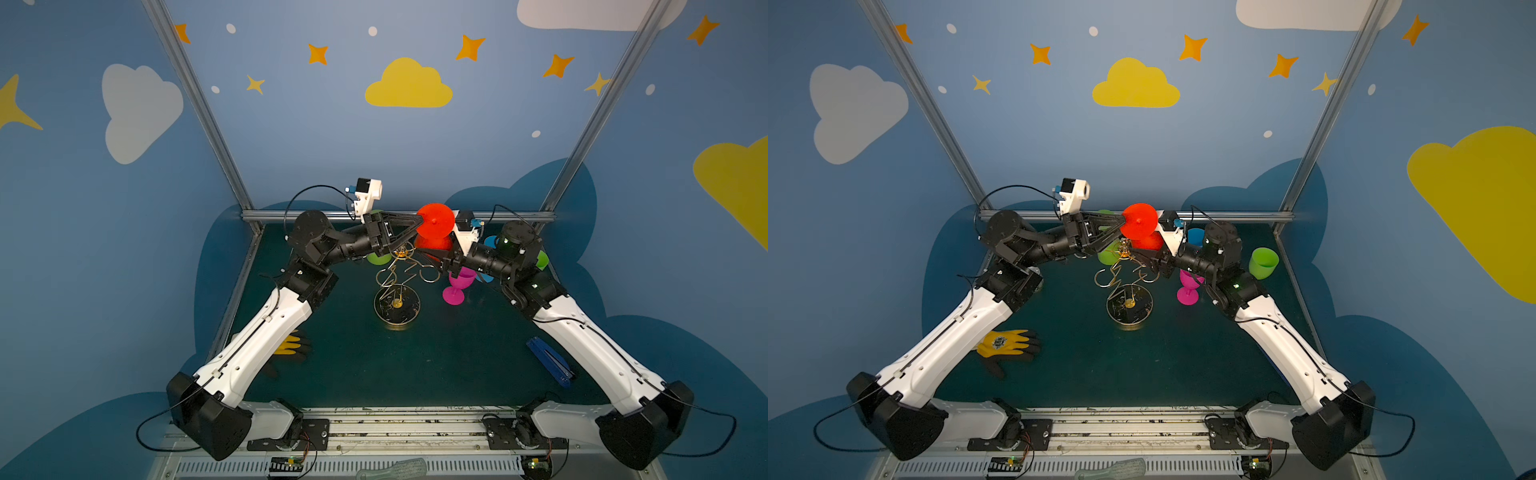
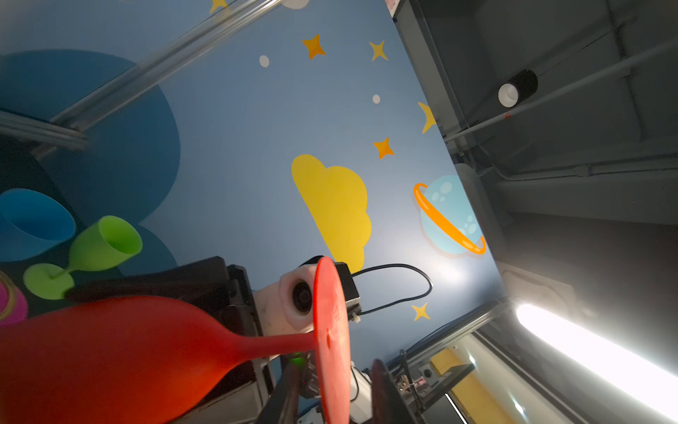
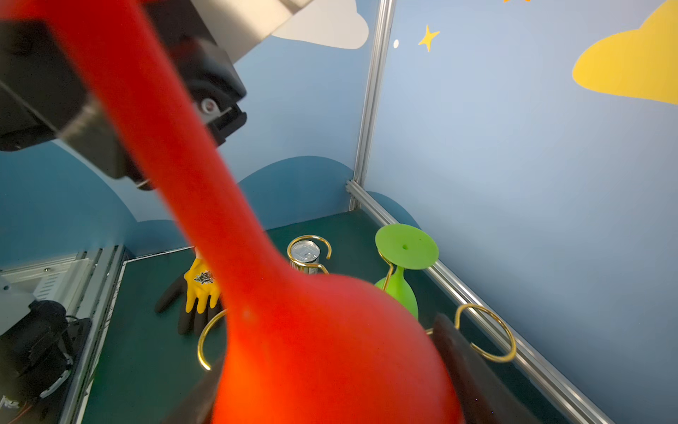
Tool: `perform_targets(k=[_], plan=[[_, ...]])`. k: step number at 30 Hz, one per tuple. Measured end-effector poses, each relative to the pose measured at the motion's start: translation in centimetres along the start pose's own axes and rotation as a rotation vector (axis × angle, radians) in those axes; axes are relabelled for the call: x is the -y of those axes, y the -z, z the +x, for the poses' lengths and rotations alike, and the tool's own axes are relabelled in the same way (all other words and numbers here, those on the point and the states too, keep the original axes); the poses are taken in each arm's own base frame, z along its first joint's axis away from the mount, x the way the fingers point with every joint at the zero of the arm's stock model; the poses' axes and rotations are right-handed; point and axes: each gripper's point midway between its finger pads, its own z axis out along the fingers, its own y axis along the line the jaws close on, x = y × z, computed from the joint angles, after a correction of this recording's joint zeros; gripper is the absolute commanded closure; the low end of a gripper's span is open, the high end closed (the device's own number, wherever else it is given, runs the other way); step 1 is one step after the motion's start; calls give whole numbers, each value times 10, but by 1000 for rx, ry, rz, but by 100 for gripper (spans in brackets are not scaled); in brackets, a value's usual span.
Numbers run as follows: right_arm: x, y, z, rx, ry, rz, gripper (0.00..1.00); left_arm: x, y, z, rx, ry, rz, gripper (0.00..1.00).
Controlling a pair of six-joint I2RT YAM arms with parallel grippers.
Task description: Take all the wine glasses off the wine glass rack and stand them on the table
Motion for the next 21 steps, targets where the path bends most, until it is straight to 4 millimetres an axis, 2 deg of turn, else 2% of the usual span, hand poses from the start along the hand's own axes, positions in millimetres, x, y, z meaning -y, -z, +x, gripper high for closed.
perform_targets(k=[2,5,8,13,17,21], plan=[[1,8,-4,-8,-18,29,61,1,2,-3,10,-42,-5,36],[6,17,-14,-23,-37,80,64,2,5,-5,31,-117,-27,30],[12,26,-26,-44,-47,128,68,7,11,-8,60,-245,-52,29],[15,42,-41,-100,-99,185,68,20,27,-13,148,-613,-119,30],[13,53,-38,-173,-159,208,69,20,33,-15,183,-946,-193,32],[9,59,-22,-259,-218,212,70,4,25,-14,155,-1222,-257,34]])
